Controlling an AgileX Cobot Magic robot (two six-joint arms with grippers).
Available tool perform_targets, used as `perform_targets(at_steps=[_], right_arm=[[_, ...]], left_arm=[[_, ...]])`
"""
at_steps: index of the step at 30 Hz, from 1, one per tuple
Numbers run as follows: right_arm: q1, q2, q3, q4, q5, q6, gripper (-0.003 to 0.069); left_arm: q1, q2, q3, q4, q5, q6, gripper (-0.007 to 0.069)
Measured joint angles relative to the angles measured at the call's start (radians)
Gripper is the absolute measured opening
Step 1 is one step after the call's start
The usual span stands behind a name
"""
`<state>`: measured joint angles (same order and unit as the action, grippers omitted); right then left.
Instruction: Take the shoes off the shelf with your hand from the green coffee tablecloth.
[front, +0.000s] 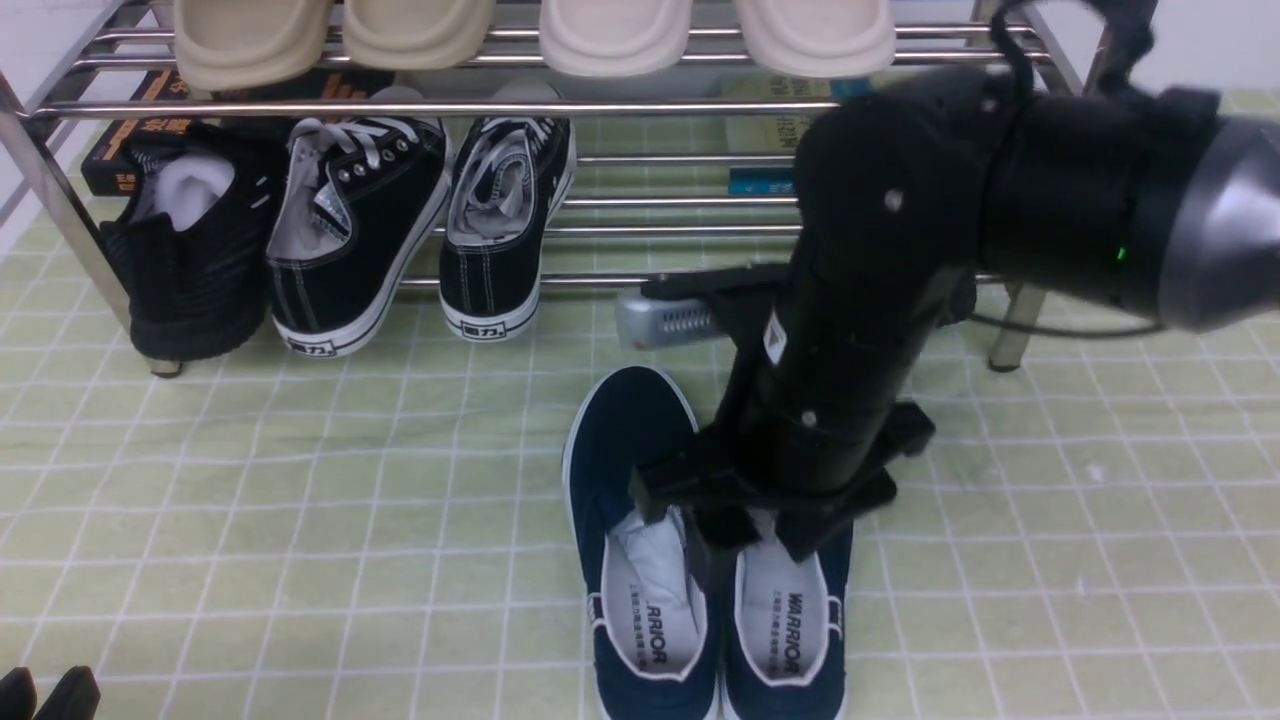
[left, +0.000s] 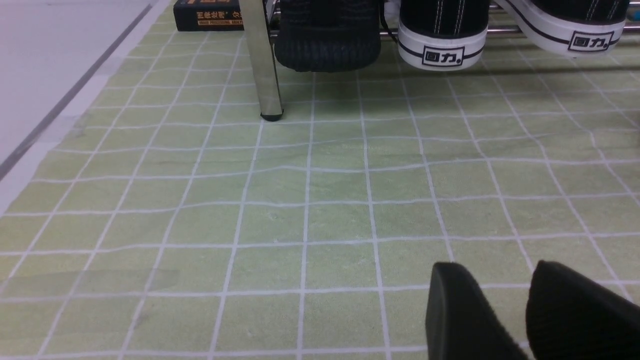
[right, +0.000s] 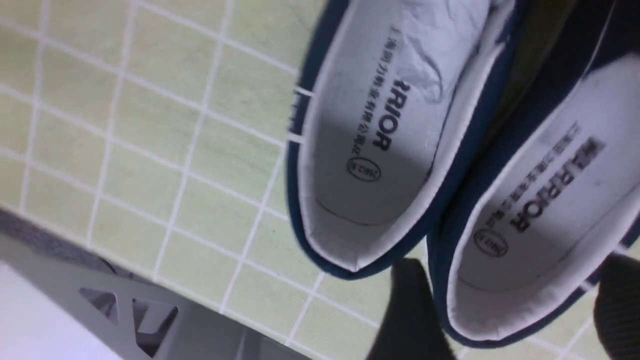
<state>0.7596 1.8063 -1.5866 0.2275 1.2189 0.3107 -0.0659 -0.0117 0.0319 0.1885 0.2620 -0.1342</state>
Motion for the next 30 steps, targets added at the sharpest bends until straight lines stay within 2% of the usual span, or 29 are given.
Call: perform_targets(at_steps=[2,4,6,11,13,17,20,27,28,29,30], right_arm=[[0.000,-0.002,-0.064,-0.020,0.004,-0.043,0.0470],[0.000,-0.017,-0.113,-0.043,0.004,-0.078,0.0424],[0.000,-0.054,-0.141,-0.078,0.004,-0.103,0.0337],[0.000,-0.232,-0.132,-0.187,0.019,-0.133,0.0061],[0.000,-0.321,-0.099,-0.228,0.024,-0.137,-0.0002],[0.000,-0.524,0.007,-0.291,0.028,-0.137,-0.0015],[0.000,-0.688,0.176,-0.298,0.004,-0.137,-0.0015],[0.000,-1.030,0.693,-0.299,-0.447,-0.076,-0.0015],[0.000,-1.046,0.708,-0.299,-0.461,-0.073,-0.0015],[0.000,-1.106,0.830,-0.299,-0.569,-0.044,-0.0015],[0.000,-1.113,0.830,-0.299,-0.569,-0.041,-0.0015]], left_arm=[[0.000,0.000,0.000,0.000,0.000,0.000,0.0242],[0.000,0.000,0.000,0.000,0.000,0.000,0.0242],[0.000,0.000,0.000,0.000,0.000,0.000,0.0242],[0.000,0.000,0.000,0.000,0.000,0.000,0.0242],[0.000,0.000,0.000,0.000,0.000,0.000,0.0242],[0.000,0.000,0.000,0.000,0.000,0.000,0.0242],[0.000,0.000,0.000,0.000,0.000,0.000,0.0242],[0.000,0.000,0.000,0.000,0.000,0.000,0.0242],[0.000,0.000,0.000,0.000,0.000,0.000,0.0242],[0.000,0.000,0.000,0.000,0.000,0.000,0.0242],[0.000,0.000,0.000,0.000,0.000,0.000,0.0242]])
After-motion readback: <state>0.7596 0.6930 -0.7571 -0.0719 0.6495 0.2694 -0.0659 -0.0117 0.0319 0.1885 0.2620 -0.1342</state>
